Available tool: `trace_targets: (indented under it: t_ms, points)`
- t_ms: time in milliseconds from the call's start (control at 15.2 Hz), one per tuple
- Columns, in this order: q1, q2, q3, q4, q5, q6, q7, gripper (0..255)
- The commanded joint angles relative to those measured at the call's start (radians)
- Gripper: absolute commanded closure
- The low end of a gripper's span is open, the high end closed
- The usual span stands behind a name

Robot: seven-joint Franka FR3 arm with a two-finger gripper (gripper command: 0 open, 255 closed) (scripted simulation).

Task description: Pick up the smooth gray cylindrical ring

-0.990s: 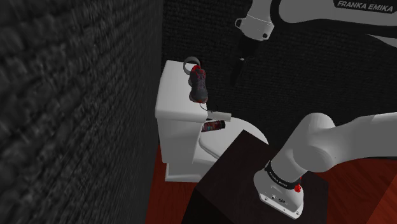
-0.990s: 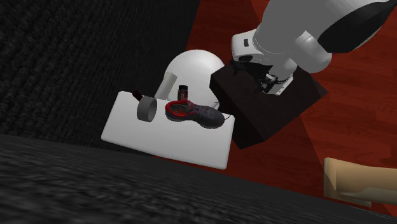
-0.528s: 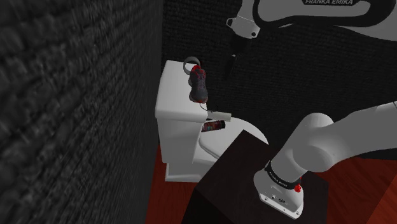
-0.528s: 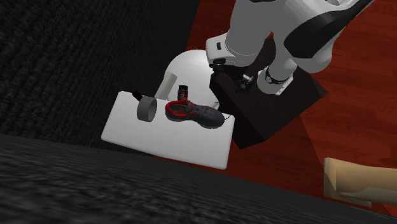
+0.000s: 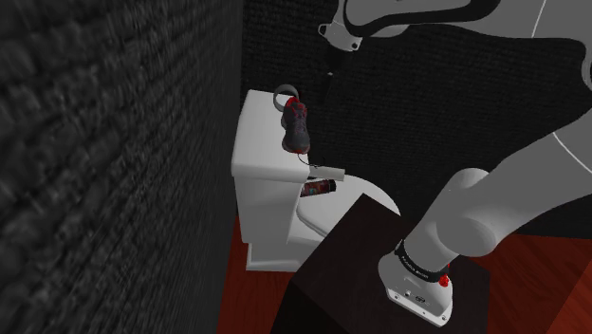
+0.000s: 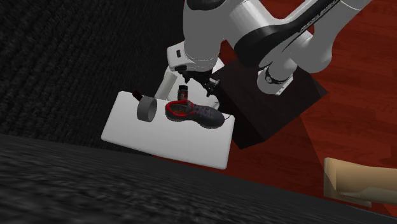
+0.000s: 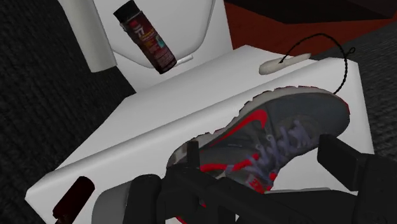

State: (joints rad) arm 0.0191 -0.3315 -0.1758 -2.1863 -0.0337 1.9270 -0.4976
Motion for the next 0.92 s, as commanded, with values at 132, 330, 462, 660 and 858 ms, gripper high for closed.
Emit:
trace_targets:
  t_ms: [132,330,462,660,858]
  points:
    - [0.002,0.158,-0.047,0.134,0.032,0.032,-0.115,0]
    - [-0.002,0.276,-0.071,0.246,0.069,0.039,-0.197,0]
    - [-0.009,0.357,-0.081,0.329,0.098,0.037,-0.249,0]
    - [-0.027,0.482,-0.089,0.469,0.143,0.02,-0.323,0]
    - [-0.053,0.613,-0.087,0.631,0.186,-0.012,-0.388,0]
